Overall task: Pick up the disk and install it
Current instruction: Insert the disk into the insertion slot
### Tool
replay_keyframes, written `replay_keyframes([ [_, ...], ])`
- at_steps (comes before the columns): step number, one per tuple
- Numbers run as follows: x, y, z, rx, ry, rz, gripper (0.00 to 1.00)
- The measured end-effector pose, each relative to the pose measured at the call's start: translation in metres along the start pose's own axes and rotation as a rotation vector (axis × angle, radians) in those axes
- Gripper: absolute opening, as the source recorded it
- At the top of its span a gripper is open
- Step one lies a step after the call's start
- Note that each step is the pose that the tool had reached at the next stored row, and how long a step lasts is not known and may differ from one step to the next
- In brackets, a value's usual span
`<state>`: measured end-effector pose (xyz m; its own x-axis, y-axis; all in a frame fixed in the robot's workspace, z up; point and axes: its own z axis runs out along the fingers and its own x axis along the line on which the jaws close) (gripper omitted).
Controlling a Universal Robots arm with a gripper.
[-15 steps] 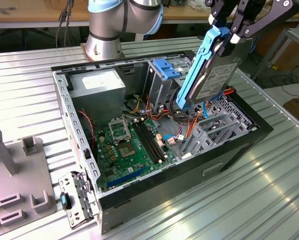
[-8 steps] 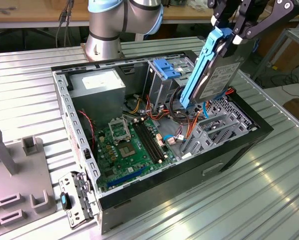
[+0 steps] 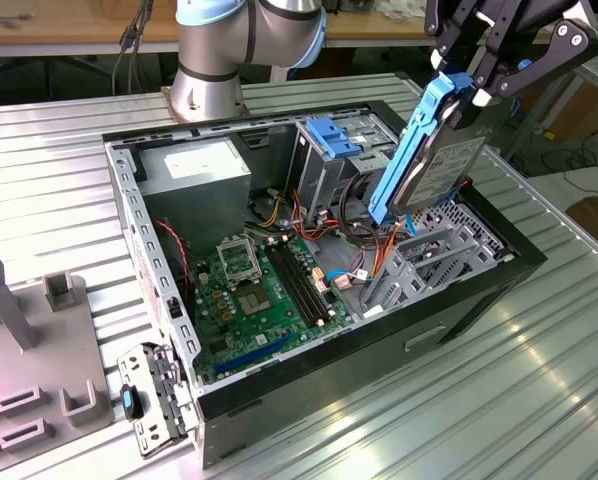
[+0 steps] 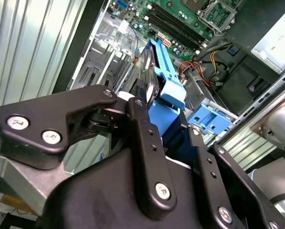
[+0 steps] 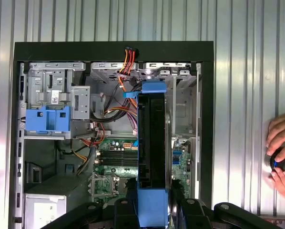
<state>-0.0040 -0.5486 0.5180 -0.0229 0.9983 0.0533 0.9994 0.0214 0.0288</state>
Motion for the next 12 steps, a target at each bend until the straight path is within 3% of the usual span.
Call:
replay_keyframes([
  [6,-0.0032,0.0042,0.0032,0.0001,-0.0002,0.0,0.37],
  [8,-0.0035,0.0103,0.0039,0.0012,0.0001,0.0,0.37],
  [9,-0.0038,0.0168,0.0044,0.003,0.0001,0.0,0.37],
  [12,-0.0039,0.0185,0.0045,0.0031,0.0001,0.0,0.37],
])
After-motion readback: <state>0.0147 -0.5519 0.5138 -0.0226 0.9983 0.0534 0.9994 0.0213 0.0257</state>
